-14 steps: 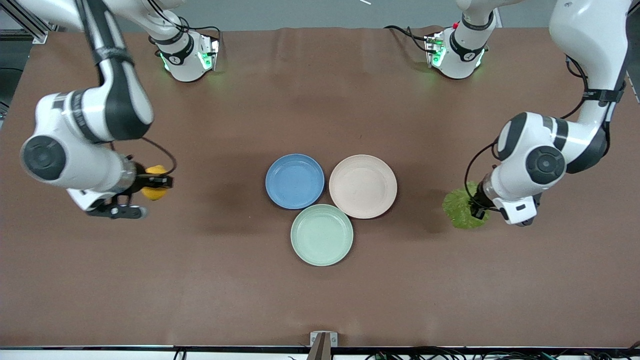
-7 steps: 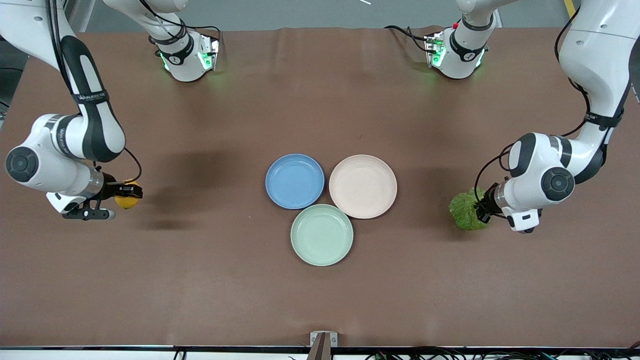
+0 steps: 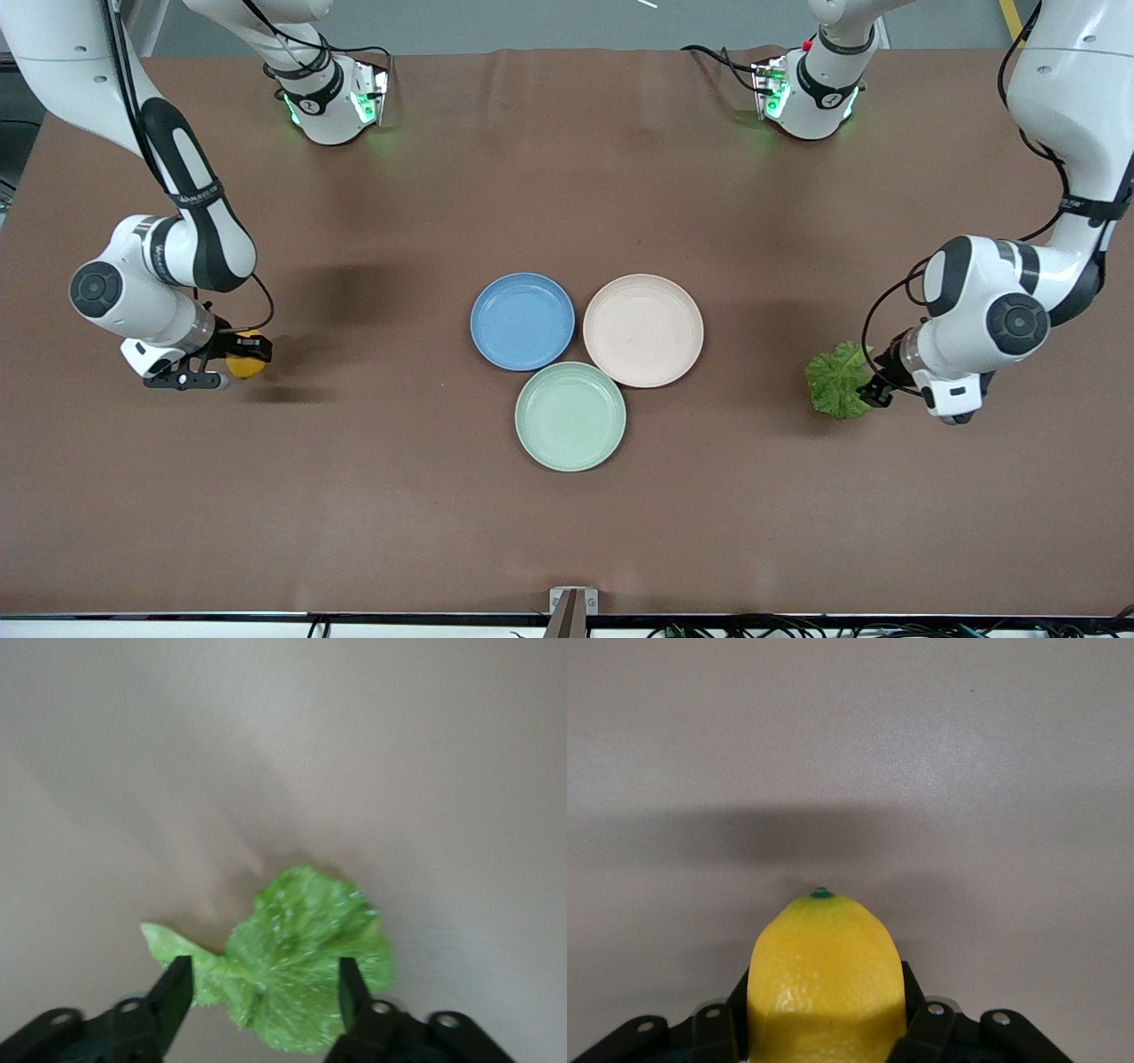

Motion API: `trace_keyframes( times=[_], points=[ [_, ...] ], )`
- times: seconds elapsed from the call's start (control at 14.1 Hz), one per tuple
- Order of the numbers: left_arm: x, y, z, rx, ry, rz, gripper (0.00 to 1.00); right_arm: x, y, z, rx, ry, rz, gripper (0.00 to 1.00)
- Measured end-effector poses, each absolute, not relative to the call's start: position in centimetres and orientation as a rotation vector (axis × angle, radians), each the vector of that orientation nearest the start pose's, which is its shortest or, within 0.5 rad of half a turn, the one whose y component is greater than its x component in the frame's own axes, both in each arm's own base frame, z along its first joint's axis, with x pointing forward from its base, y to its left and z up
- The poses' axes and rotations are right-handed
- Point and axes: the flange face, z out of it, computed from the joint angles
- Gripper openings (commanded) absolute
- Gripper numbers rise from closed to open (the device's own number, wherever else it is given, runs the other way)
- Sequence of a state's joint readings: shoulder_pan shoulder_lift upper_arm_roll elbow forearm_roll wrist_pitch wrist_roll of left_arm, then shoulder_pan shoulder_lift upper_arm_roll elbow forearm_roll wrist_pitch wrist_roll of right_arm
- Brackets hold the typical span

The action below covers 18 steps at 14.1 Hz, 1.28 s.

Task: Pick lemon and lettuce from plates
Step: 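Lower and release the lemon while the left gripper releases the lettuce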

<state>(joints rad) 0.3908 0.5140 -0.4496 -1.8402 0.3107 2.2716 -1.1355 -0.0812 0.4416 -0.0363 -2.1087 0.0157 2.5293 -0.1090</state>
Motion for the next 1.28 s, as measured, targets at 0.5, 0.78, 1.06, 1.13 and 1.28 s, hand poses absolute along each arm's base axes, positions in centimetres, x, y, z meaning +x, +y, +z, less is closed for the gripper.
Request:
trace_keyframes(
  times=[0.5, 0.78, 1.06, 1.13, 1.28],
  points=[
    [66.4, -1.9, 42.1, -2.904, -1.028, -0.167, 1.0, 57.5, -6.8, 18.4, -3.148, 0.027, 0.024, 1.0],
    [65.6, -2.9, 48.3, -2.935, -0.817, -0.202, 1.0, 58.5, -6.6, 23.3, -3.137, 0.023, 0.082, 1.0],
    [62.9, -4.1, 53.9, -2.966, -0.612, -0.194, 1.0, 57.9, -6.5, 35.5, -3.127, 0.022, 0.089, 1.0],
    [62.1, -4.4, 55.3, -2.982, -0.579, -0.19, 1.0, 57.1, -6.4, 38.3, -3.125, 0.02, 0.094, 1.0],
    [60.7, -4.7, 57.7, -2.988, -0.53, -0.186, 1.0, 55.4, -6.0, 43.5, -3.117, 0.021, 0.13, 1.0]
  ],
)
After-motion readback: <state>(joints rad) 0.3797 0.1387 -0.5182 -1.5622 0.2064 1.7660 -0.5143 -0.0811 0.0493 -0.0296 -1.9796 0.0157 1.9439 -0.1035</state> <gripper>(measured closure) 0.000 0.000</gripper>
